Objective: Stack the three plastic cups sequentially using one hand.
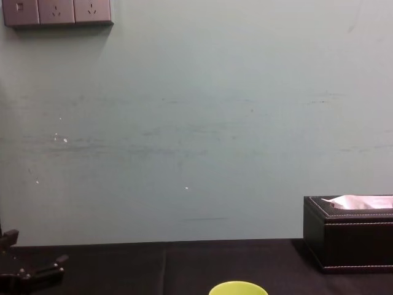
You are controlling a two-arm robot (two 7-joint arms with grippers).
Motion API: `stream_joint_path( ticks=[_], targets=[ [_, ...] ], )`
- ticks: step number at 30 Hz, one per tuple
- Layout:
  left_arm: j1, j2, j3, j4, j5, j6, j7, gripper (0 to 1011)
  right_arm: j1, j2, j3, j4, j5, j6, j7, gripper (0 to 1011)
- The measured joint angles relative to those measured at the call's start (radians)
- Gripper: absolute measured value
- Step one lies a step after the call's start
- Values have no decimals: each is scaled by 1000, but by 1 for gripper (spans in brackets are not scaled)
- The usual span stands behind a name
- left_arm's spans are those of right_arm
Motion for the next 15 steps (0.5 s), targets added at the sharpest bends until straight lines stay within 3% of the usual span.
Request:
stream_joint_path(
  ticks=[15],
  targets=[
    [0, 0, 0, 0, 0, 0, 0, 1000, -2, 3, -1, -3, 2, 0, -1, 969]
  ],
)
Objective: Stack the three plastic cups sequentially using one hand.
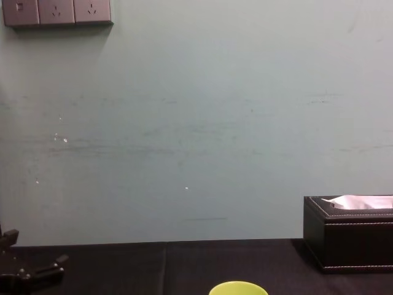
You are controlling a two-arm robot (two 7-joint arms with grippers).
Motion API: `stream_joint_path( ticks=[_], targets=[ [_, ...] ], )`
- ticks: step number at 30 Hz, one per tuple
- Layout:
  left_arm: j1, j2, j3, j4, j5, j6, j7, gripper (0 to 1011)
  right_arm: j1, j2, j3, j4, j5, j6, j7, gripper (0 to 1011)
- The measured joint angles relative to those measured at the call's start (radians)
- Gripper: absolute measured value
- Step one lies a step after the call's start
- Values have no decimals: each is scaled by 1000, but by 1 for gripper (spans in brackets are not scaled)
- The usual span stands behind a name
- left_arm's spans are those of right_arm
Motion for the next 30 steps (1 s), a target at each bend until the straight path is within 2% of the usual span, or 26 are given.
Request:
stream_joint_path(
  ticks=[5, 11, 23, 30],
  targets=[
    [0, 0, 0, 0, 0, 0, 0, 1000, 0, 0, 0, 0, 0, 0, 0, 838],
    [0, 0, 0, 0, 0, 0, 0, 1000, -1, 1, 0, -1, 1, 0, -1, 739],
    [0, 0, 0, 0, 0, 0, 0, 1000, 14, 12, 4, -8, 1, 6, 19, 732],
    [0, 0, 0, 0, 0, 0, 0, 1000, 72, 15, 5, -22, 14, 66, 27, 732]
  ],
)
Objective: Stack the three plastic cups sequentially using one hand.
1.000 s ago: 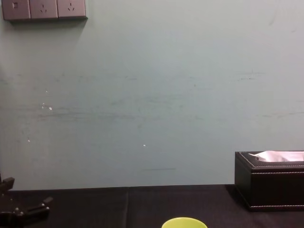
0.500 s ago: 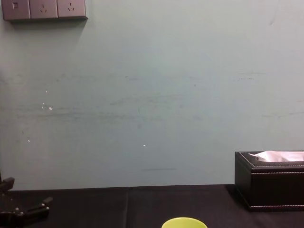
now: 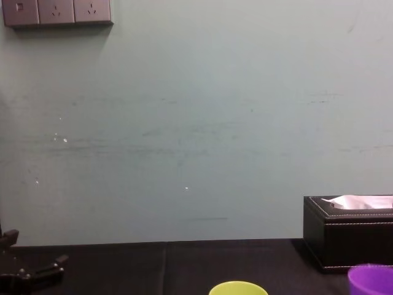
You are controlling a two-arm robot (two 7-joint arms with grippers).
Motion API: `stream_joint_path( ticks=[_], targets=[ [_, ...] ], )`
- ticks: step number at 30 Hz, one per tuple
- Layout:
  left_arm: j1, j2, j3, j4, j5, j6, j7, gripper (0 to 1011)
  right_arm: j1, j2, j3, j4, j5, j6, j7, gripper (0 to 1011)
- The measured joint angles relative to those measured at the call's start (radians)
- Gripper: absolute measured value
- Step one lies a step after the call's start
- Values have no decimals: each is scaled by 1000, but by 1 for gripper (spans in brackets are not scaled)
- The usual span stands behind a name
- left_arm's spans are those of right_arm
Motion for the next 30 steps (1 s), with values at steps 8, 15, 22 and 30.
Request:
stream_joint_path(
  ticks=[8, 15, 22, 30],
  targets=[
    [0, 0, 0, 0, 0, 0, 0, 1000, 94, -8, -16, -16, 23, 71, 8, 731],
    [0, 0, 0, 0, 0, 0, 0, 1000, 171, -20, -54, -28, 55, 140, 22, 732],
    [0, 0, 0, 0, 0, 0, 0, 1000, 217, -39, -102, -37, 77, 182, 27, 732],
    [0, 0, 0, 0, 0, 0, 0, 1000, 253, -59, -150, -37, 88, 191, 23, 732]
  ],
)
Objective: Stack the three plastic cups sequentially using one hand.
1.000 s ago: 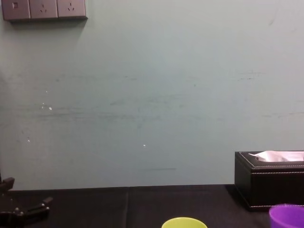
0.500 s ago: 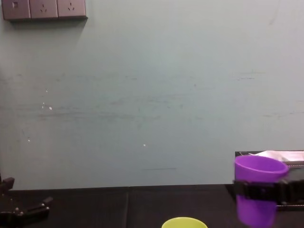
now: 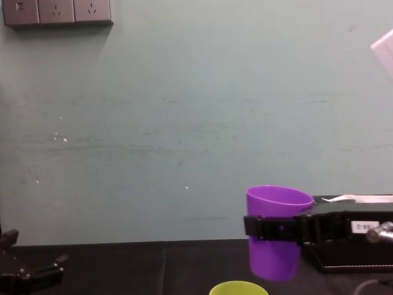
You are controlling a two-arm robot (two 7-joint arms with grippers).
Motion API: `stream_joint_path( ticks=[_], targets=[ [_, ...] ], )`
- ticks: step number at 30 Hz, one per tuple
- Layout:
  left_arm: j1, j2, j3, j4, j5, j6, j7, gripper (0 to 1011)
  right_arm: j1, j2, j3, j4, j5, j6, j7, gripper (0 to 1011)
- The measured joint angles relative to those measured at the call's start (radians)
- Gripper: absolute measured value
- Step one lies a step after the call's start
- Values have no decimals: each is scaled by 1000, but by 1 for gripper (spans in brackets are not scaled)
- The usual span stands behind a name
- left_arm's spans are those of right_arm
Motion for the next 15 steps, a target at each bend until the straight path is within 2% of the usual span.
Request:
stream_joint_path(
  ticks=[15],
  targets=[
    [0, 0, 0, 0, 0, 0, 0, 1000, 56, -22, -73, 56, 14, -2, -8, 732]
  ],
)
